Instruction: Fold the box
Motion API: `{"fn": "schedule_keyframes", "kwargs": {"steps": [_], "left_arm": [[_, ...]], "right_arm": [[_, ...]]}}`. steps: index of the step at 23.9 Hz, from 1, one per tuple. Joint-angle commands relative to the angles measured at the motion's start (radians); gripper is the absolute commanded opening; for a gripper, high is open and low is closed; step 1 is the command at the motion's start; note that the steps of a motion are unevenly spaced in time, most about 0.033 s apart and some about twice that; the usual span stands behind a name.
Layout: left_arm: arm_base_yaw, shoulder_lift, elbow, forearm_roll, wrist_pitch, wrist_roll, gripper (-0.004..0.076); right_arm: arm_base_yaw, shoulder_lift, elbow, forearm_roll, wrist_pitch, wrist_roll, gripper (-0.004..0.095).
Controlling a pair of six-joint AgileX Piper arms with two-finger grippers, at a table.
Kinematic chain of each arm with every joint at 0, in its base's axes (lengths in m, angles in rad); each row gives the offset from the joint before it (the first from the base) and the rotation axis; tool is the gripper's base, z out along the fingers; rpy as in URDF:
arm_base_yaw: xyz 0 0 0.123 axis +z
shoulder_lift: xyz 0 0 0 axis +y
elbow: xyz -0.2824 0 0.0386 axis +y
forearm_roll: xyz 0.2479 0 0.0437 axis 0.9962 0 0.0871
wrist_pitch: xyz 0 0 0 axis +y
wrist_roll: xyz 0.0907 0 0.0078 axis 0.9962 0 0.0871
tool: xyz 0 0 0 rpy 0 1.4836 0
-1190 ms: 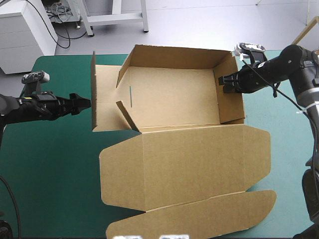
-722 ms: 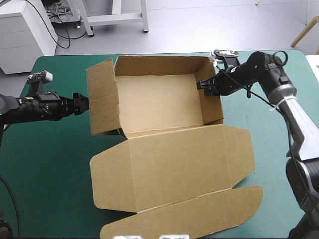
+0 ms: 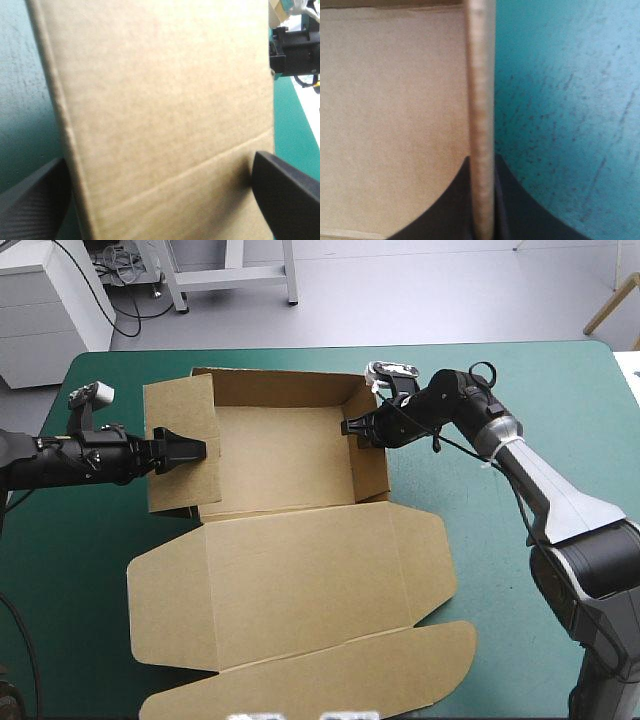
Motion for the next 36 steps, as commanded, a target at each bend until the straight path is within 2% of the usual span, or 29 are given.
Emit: {"fn": "schedule_keyframes", "kwargs": {"steps": [1, 7, 13, 16, 20, 23, 26, 28, 30, 31, 34, 36], "left_arm": [[-0.002, -0.028, -0.032, -0.073, 0.001, 0.005, 0.0689], [-0.002, -0.028, -0.032, -0.048, 0.027, 0.005, 0.0689], [-0.018, -0.028, -0.032, 0.087, 0.012, -0.054, 0.0678], [-0.117, -0.028, -0.032, 0.232, -0.084, -0.153, 0.0598], [-0.2, -0.028, -0.032, 0.34, -0.163, -0.26, 0.0529], [-0.279, -0.026, -0.032, 0.561, -0.206, -0.402, 0.0467], [-0.316, -0.026, -0.032, 0.642, -0.243, -0.506, 0.0442], [-0.321, -0.015, -0.032, 0.708, -0.243, -0.584, 0.038], [-0.321, 0.011, -0.032, 0.752, -0.209, -0.623, 0.026], [-0.323, 0.024, -0.032, 0.756, -0.199, -0.624, 0.0149], [-0.339, 0.036, -0.032, 0.795, -0.197, -0.628, -0.001], [-0.372, 0.047, -0.032, 0.929, -0.192, -0.699, -0.001]], "right_arm": [[0.022, -0.056, -0.029, 0.066, -0.063, 0.011, -0.0019], [0.066, -0.054, -0.029, 0.069, -0.115, 0.011, -0.0019], [0.105, -0.054, -0.029, 0.008, -0.142, 0.05, -0.0018], [0.128, -0.046, -0.029, -0.002, -0.14, 0.053, -0.0018], [0.139, -0.046, -0.029, -0.002, -0.14, 0.061, -0.0018], [0.141, -0.046, -0.029, 0.005, -0.127, 0.061, -0.0018], [0.141, -0.046, -0.029, 0.003, -0.111, 0.061, -0.0018], [0.141, -0.046, -0.029, 0.003, -0.096, 0.068, -0.0018], [0.141, -0.046, -0.029, 0.001, -0.074, 0.067, -0.0018], [0.141, -0.046, -0.029, -0.003, -0.063, 0.067, -0.0017], [0.141, -0.046, -0.029, -0.016, -0.059, 0.07, -0.0018], [0.141, -0.046, -0.029, -0.028, -0.055, 0.072, -0.0017]]}}
